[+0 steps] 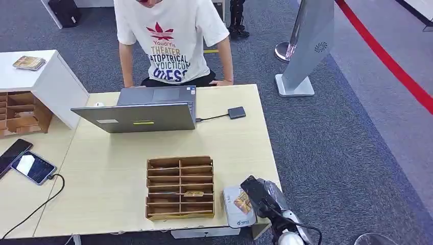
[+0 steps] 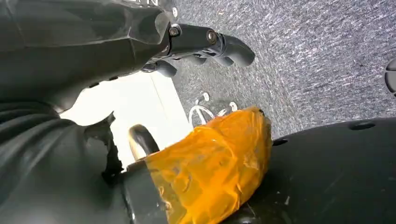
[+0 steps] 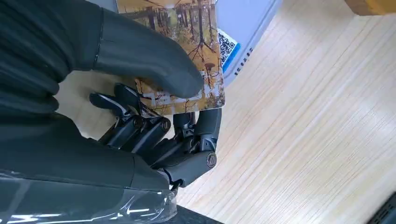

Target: Pass the card to the sensor for recognition and then transmit it.

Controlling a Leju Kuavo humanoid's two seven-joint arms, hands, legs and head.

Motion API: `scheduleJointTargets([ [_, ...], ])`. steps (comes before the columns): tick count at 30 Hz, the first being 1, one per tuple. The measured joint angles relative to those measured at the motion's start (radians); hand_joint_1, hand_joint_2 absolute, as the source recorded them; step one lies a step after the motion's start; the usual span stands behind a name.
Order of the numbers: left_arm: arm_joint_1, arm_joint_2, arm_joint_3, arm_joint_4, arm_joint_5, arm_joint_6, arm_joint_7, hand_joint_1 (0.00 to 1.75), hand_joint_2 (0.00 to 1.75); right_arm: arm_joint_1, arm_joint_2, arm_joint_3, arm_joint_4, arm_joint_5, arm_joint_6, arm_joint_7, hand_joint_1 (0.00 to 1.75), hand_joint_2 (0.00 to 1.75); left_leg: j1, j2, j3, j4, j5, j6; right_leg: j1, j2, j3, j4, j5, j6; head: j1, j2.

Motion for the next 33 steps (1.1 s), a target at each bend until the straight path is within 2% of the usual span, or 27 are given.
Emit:
scheduleJointTargets([
  [33,0.000,0.003,-0.010,0.000,0.002,-0.002,0.000,0.00,0.00,0.001,0.000,-0.003,0.003,-0.004,-0.002,-0.010,1.75,1.75,0.000,0.000,0.000,0.000,0.000,0.000,0.000,0.000,0.000,0.000,0.000,0.000,0.000,0.000],
])
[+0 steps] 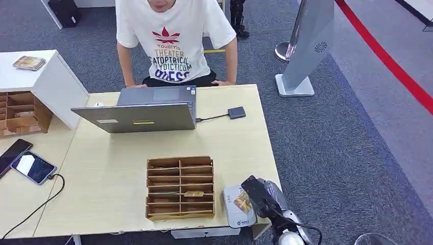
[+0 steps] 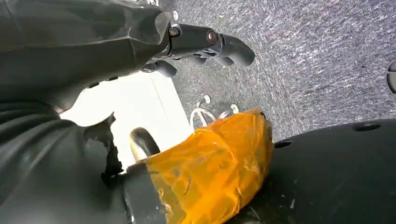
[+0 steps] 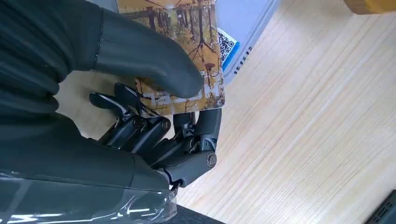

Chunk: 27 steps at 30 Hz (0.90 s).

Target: Pass the card to the sensor for recognition and then transmit it.

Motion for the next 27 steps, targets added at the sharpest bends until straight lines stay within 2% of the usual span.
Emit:
scheduleJointTargets([
  [27,0.000,0.000,0.000,0.000,0.009,0.003,0.000,0.00,0.00,-0.008,0.013,0.000,0.014,0.003,0.002,0.000,1.75,1.75,0.000,0.000,0.000,0.000,0.000,0.000,0.000,0.000,0.000,0.000,0.000,0.000,0.000,0.000],
])
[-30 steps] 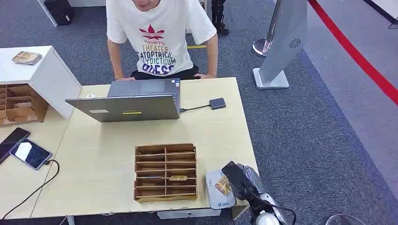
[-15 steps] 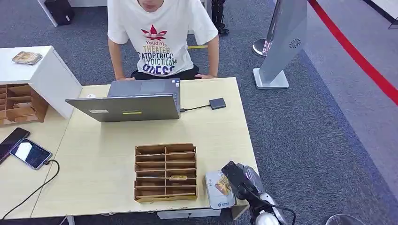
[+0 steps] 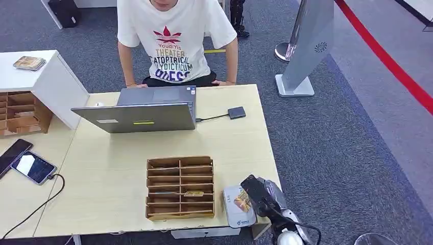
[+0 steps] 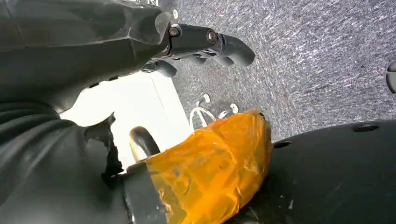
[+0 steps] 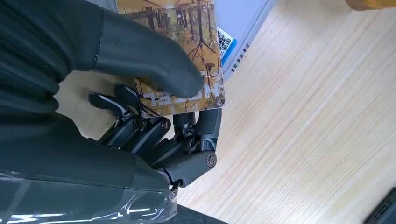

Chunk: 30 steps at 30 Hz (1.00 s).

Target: Pass the card to the sensor for recognition and then transmit it.

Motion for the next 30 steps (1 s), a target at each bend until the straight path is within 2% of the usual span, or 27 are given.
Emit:
scheduleJointTargets([
  [30,0.000,0.000,0.000,0.000,0.000,0.002,0.000,0.00,0.00,-0.005,0.003,0.000,0.009,0.000,0.001,-0.001,1.75,1.75,0.000,0.000,0.000,0.000,0.000,0.000,0.000,0.000,0.000,0.000,0.000,0.000,0.000,0.000],
])
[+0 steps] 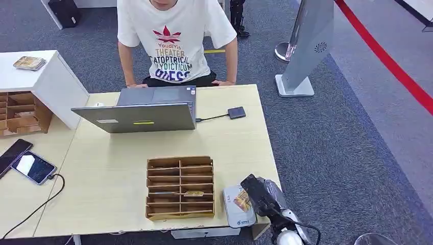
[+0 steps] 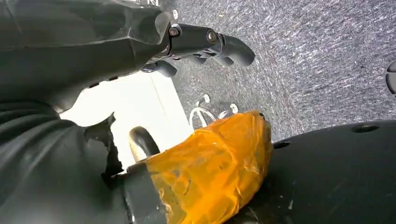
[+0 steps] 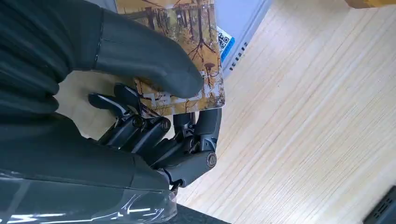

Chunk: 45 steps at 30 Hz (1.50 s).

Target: Pass the card to the sensor for recognition and then transmit it.

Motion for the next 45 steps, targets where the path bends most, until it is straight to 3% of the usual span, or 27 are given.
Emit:
scheduleJointTargets([
  [7,0.000,0.000,0.000,0.000,0.000,0.000,0.000,0.00,0.00,-0.001,0.000,0.000,0.000,0.000,-0.015,-0.005,1.75,1.75,0.000,0.000,0.000,0.000,0.000,0.000,0.000,0.000,0.000,0.000,0.000,0.000,0.000,0.000],
  [14,0.001,-0.004,0.000,0.000,0.018,0.013,0.000,0.00,0.00,0.034,0.019,-0.023,-0.063,0.010,-0.161,-0.080,1.75,1.75,0.000,0.000,-0.001,0.000,0.000,0.000,0.000,0.000,-0.001,0.000,0.000,0.000,0.000,0.000],
  [17,0.001,-0.009,0.000,0.000,0.025,0.016,-0.002,0.00,0.00,0.055,0.033,-0.039,-0.124,0.025,-0.212,-0.102,1.75,1.75,0.000,0.000,-0.001,0.000,0.000,0.000,0.000,0.000,-0.002,0.000,0.000,0.000,0.000,0.000],
  [24,0.002,-0.016,0.000,0.000,0.037,0.027,-0.012,0.00,0.00,0.118,0.071,-0.081,-0.333,0.037,-0.330,-0.225,1.75,1.75,0.000,0.000,-0.002,0.000,0.000,0.000,0.000,0.000,-0.002,0.000,0.000,0.000,0.000,0.000],
  [30,0.002,-0.018,0.000,0.000,0.042,0.033,-0.020,0.00,0.00,0.155,0.085,-0.090,-0.484,0.045,-0.366,-0.294,1.75,1.75,0.000,0.000,-0.002,0.000,0.000,0.000,0.000,0.000,-0.002,0.000,0.000,0.000,0.000,0.000],
  [38,0.001,-0.019,0.000,0.000,0.034,0.033,-0.025,0.00,0.00,0.161,0.087,-0.079,-0.586,0.079,-0.370,-0.333,1.75,1.75,0.000,0.000,-0.002,0.000,0.000,0.000,0.000,0.000,-0.002,0.000,0.000,0.000,0.000,0.000],
  [45,-0.007,-0.014,-0.024,0.000,-0.007,0.022,-0.026,0.00,0.00,0.035,0.086,-0.033,-0.581,0.170,-0.326,-0.320,1.75,1.75,0.000,0.001,-0.002,0.000,0.001,0.000,0.000,0.001,-0.002,0.000,0.000,0.000,0.000,0.000],
])
